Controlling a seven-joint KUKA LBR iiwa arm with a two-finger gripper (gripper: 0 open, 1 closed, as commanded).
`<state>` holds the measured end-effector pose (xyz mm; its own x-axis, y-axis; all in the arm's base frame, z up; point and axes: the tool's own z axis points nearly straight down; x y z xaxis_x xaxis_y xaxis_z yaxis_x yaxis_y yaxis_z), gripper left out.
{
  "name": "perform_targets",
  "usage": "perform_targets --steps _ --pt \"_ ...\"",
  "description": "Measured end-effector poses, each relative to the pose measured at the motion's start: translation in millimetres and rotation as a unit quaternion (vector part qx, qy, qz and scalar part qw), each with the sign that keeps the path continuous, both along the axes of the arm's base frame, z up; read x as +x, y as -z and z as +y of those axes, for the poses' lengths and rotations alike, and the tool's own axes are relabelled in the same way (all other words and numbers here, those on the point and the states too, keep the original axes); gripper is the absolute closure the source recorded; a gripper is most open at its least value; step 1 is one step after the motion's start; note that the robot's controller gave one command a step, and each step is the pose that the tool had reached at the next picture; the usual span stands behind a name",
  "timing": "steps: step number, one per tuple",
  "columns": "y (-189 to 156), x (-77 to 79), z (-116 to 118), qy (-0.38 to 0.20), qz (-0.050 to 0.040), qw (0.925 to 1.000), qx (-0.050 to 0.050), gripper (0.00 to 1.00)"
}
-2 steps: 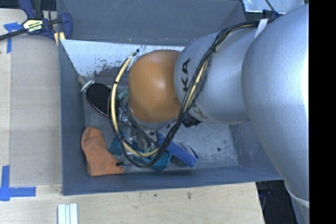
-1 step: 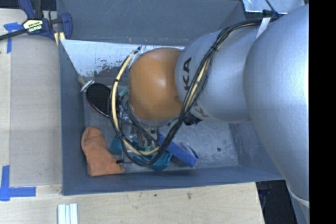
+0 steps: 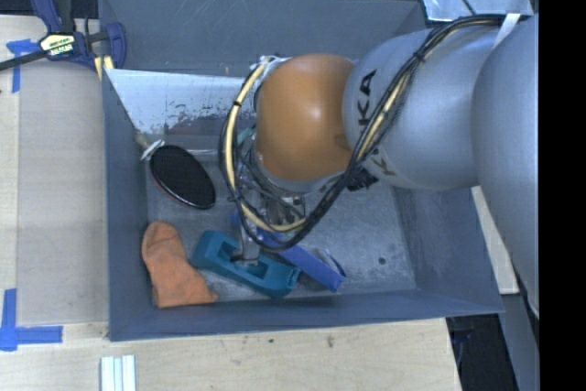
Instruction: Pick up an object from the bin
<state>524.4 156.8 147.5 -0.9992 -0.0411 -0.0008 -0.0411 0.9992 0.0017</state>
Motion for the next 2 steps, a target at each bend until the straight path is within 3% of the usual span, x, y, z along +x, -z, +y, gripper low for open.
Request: perform_targets --steps 1,2 --pt "8 -5.3 -41 -0.068 -0.0028 0.9977 -0.001 0.00" --pt "6 -29.3 -61 -0.082 0.0000 0.9966 -0.001 0.00"
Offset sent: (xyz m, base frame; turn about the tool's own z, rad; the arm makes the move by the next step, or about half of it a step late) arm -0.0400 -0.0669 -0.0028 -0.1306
